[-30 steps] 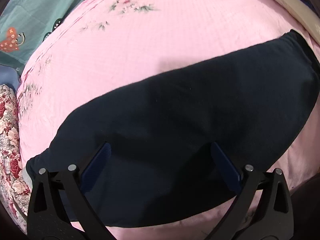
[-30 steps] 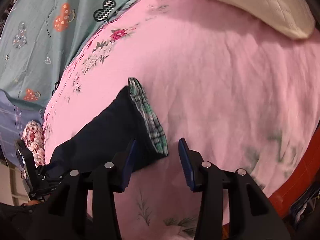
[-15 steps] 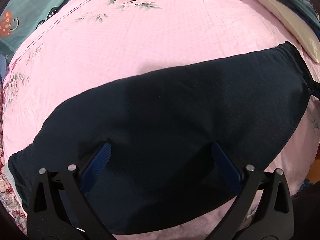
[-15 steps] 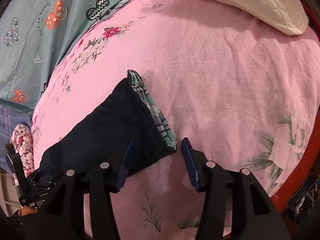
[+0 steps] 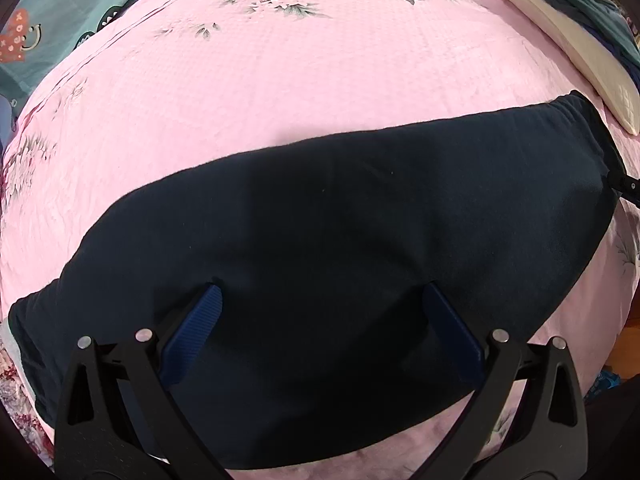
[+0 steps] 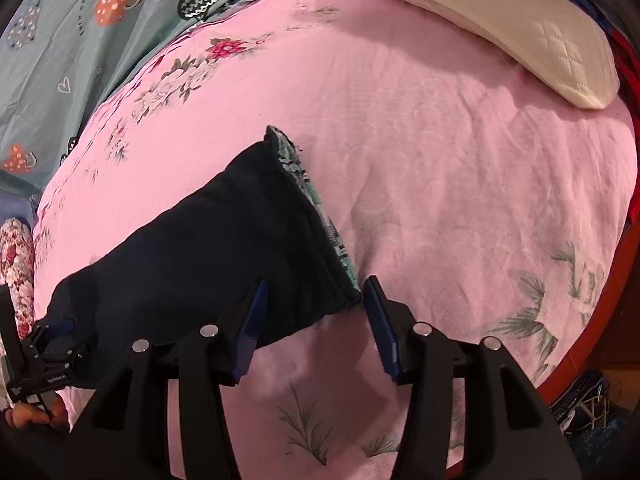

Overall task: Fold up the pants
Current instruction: 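Grasp the plaid-lined waistband edge with the right tool and smooth it flat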

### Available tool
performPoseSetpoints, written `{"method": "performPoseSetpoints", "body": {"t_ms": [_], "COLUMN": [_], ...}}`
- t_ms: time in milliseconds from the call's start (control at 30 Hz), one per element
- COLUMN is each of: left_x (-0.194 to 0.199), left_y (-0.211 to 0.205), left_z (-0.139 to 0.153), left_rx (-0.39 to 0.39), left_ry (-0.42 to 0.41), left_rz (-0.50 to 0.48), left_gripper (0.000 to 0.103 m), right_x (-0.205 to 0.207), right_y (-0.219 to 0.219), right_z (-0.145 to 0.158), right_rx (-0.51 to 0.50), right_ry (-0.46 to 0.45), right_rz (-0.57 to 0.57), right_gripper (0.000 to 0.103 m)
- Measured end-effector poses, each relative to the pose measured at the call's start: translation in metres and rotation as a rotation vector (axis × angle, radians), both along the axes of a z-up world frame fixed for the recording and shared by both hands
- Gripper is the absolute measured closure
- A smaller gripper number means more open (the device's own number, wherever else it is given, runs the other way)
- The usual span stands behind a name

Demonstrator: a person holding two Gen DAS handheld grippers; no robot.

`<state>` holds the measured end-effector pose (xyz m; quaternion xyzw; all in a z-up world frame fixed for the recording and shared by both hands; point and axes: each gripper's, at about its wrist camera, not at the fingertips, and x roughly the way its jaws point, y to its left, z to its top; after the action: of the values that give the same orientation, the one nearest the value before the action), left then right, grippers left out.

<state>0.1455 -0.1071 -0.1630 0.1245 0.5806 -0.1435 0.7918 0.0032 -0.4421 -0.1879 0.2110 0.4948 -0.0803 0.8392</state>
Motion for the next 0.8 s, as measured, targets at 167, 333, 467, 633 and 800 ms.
{"method": "performPoseSetpoints", "body": {"t_ms": [167, 333, 467, 633, 800], "left_x": [-0.001, 0.0, 0.002, 0.002, 0.002], "left_y": [0.002, 0.0, -0.001, -0.001, 0.0], "left_z": [0.0, -0.001, -0.001, -0.001, -0.003], "left_rx": [-0.002, -0.001, -0.001, -0.003, -0.006], "left_ry": [-0.002, 0.005, 0.007, 0.004, 0.006], "left_rz": [0.002, 0.005, 0.002, -0.002, 0.002], "left_gripper": [0.002, 0.002, 0.002, 0.002, 0.002], "right_x": [-0.012, -0.011, -0.006, -0.014, -0.013], "right_y": [-0.014, -0.014, -0.003, 0.029, 0.036], "right_z": [-0.003, -0.006, -0.003, 0.025, 0.023], "right_rx": [0.077, 0.053, 0.025, -0.141, -0.187], "right_ry": [-0.07, -0.087, -0.072, -0.177, -0.195], "right_rz": [-0.026, -0.02, 0.027, 0.122, 0.137], "right_gripper": [0.062, 0.065, 0.086, 0.087, 0.087]}}
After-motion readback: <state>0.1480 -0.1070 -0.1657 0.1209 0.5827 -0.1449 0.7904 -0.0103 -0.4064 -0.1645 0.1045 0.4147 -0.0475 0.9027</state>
